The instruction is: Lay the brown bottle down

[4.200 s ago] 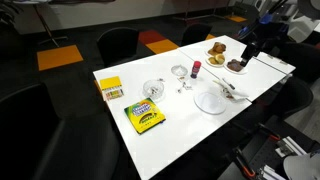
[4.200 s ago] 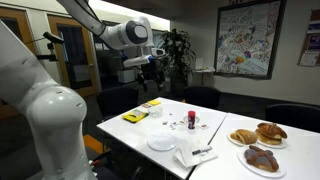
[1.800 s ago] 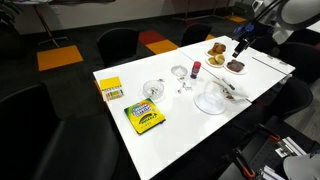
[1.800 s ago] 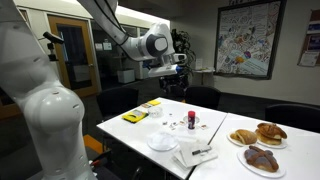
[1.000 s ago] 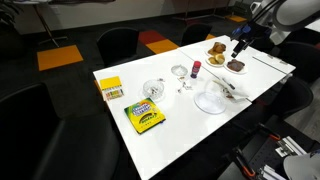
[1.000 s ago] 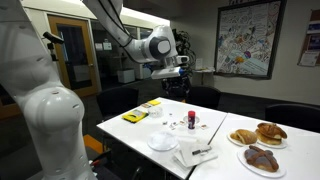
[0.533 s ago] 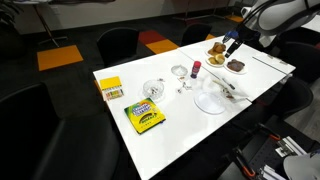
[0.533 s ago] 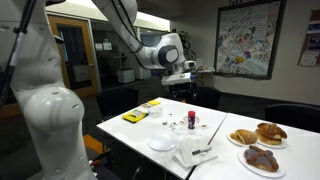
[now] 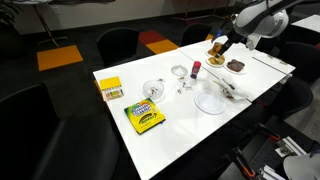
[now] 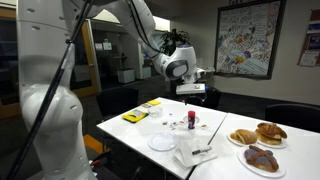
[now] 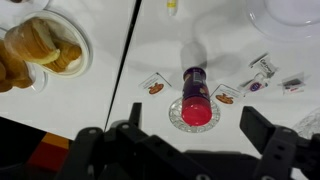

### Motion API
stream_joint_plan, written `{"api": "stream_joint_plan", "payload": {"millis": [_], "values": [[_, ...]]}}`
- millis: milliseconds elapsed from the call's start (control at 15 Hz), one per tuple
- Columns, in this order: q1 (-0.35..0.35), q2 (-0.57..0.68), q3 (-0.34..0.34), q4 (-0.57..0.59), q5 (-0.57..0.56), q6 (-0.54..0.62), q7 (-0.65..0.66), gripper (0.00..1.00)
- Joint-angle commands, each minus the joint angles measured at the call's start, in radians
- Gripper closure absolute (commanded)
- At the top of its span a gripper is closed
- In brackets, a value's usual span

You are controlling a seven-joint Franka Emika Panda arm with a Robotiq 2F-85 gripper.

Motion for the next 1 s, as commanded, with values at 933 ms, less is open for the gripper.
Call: {"api": "stream_joint_plan", "payload": {"millis": [933], "values": [[-0.138,0.345,0.189,0.334,0.097,-0.138,-0.186,0.0]]}}
